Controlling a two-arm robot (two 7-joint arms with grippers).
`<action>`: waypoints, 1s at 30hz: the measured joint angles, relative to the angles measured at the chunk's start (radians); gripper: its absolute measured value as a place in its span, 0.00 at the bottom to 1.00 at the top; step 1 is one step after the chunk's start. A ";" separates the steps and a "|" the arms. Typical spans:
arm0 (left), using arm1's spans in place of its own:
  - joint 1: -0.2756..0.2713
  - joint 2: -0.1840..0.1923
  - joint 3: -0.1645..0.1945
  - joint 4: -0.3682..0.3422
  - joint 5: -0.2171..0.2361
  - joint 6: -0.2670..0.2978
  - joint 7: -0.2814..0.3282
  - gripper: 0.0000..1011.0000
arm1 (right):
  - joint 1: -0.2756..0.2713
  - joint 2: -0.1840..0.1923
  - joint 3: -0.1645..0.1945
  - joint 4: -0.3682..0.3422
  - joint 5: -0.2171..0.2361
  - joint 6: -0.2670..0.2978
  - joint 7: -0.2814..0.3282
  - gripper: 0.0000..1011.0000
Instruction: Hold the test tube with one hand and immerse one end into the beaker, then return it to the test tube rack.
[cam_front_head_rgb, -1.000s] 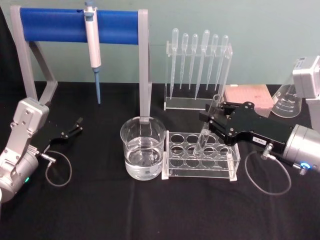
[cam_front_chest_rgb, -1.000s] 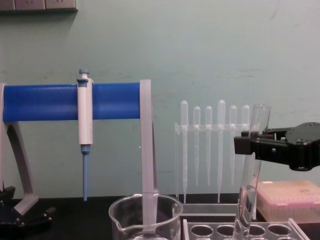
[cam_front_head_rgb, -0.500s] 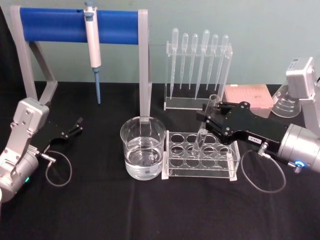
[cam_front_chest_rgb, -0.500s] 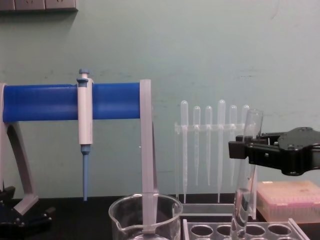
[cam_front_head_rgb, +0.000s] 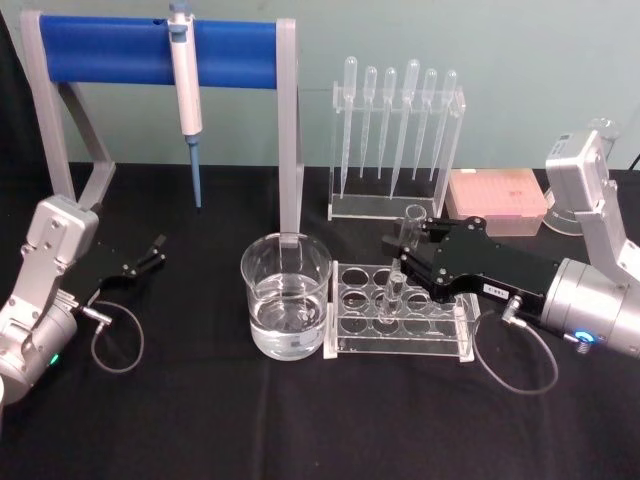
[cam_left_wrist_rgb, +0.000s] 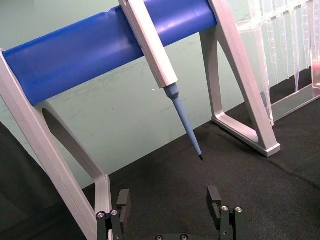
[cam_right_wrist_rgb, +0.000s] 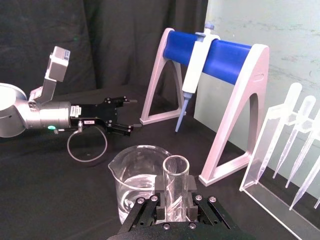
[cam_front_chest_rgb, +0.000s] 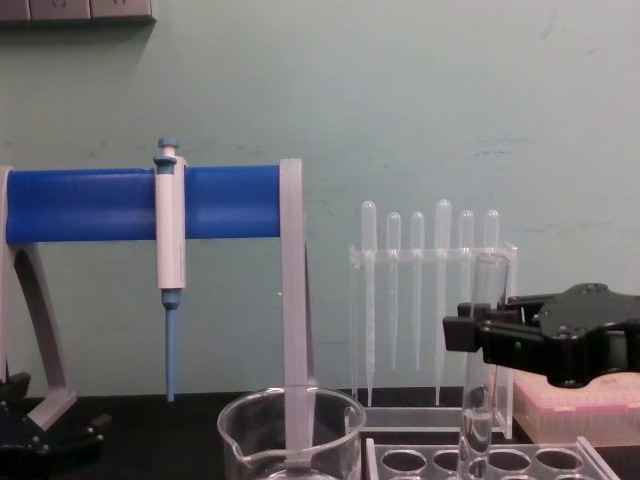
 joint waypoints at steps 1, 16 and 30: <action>0.000 0.000 0.000 0.000 0.000 0.000 0.000 0.99 | 0.000 -0.001 -0.001 0.002 -0.002 0.000 0.000 0.24; 0.000 0.000 0.000 0.000 0.000 0.000 0.000 0.99 | 0.008 -0.030 -0.011 0.060 -0.021 -0.021 0.017 0.24; 0.000 0.000 0.000 0.000 0.000 0.000 0.000 0.99 | 0.006 -0.049 -0.017 0.089 -0.037 -0.039 0.025 0.24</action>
